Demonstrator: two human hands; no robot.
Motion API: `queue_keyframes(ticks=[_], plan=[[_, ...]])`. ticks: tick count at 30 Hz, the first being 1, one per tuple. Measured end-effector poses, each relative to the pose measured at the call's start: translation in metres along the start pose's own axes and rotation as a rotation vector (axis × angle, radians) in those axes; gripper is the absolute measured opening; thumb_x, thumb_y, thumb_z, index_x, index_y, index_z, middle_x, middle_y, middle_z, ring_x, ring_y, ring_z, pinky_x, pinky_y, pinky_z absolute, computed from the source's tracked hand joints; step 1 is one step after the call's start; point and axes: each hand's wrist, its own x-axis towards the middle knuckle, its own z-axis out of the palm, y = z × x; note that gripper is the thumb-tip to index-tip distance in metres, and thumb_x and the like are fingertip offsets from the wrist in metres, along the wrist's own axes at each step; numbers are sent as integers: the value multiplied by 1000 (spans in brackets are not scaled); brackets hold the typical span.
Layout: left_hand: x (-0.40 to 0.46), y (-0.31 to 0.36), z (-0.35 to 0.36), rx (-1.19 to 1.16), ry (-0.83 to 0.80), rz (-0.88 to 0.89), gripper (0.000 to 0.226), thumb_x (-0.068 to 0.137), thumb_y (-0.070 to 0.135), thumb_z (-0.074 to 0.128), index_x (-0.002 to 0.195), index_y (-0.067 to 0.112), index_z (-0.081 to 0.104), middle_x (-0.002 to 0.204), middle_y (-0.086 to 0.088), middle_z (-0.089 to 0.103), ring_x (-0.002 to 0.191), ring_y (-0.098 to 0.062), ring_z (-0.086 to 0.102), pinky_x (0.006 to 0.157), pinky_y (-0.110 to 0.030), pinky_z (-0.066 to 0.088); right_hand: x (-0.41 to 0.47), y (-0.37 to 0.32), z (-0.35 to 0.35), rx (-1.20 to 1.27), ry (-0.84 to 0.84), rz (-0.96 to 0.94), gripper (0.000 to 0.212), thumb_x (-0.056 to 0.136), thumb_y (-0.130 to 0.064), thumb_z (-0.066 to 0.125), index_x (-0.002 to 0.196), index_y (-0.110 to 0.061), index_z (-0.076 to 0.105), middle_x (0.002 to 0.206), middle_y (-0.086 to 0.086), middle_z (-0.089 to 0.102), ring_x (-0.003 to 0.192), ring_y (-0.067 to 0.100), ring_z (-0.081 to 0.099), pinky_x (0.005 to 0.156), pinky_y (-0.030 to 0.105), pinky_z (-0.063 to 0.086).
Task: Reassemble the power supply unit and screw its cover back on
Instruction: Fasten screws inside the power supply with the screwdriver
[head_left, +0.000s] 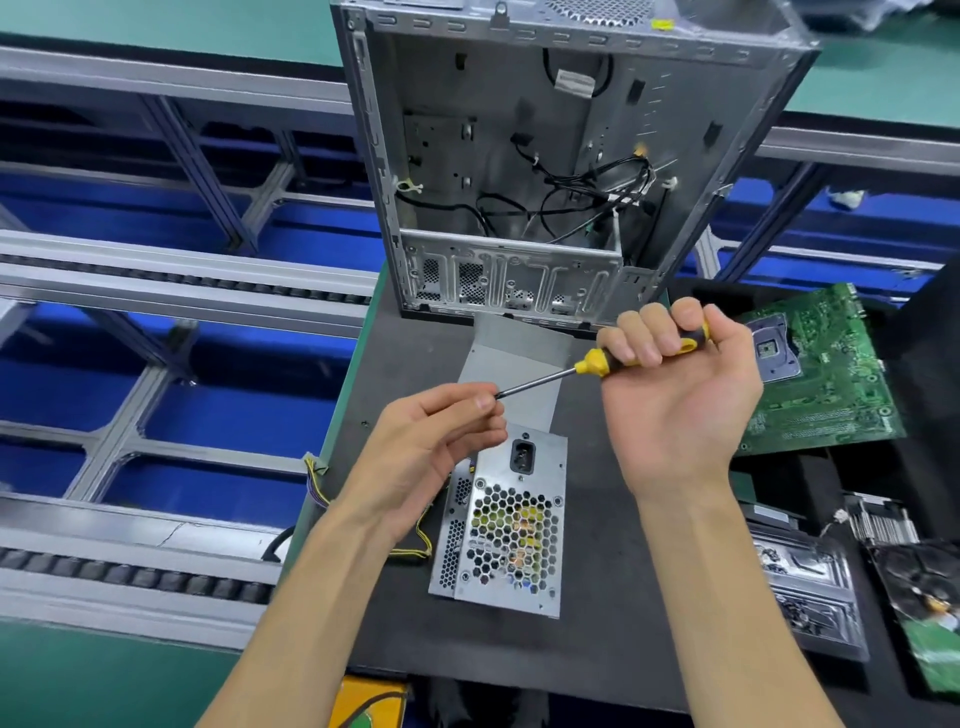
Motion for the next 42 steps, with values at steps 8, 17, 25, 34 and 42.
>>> queue_keyframes(ticks=[8,17,25,34,42], plan=[[-7,-5,15,69,-14,39,28,69,18,85,94,6,82,85,-14,75,79,-22,74,75,-26,59,-10,-13,-1,-6,-37,-26,30,100,-21,36,71,-16,44,64,-3,31,56,15,28,56,27,33],[-13,-13,22,132,-12,66,28,81,18,79,108,10,79,103,-21,76,90,-27,75,73,-25,59,-20,-23,-3,8,-48,-34,29,97,-20,39,69,-17,45,63,-3,31,56,15,26,56,27,31],[-16,-26,-3,543,302,-66,40,88,47,72,113,17,74,98,7,78,96,-13,71,87,-30,54,-25,-34,-3,-131,-93,-47,21,89,-20,45,69,-17,41,61,-3,28,56,16,23,56,28,28],[-16,-47,-6,231,53,-282,20,96,14,66,108,4,78,113,-22,74,106,-33,72,86,-39,59,-32,-15,-6,-399,-209,16,31,96,-18,35,66,-18,43,57,-4,33,52,14,26,54,27,30],[-21,-49,-3,202,106,-204,18,94,10,66,106,8,80,107,-19,76,96,-28,75,76,-31,60,-32,-5,-18,-539,-268,41,32,99,-17,35,68,-16,44,58,-3,35,52,16,29,55,27,32]])
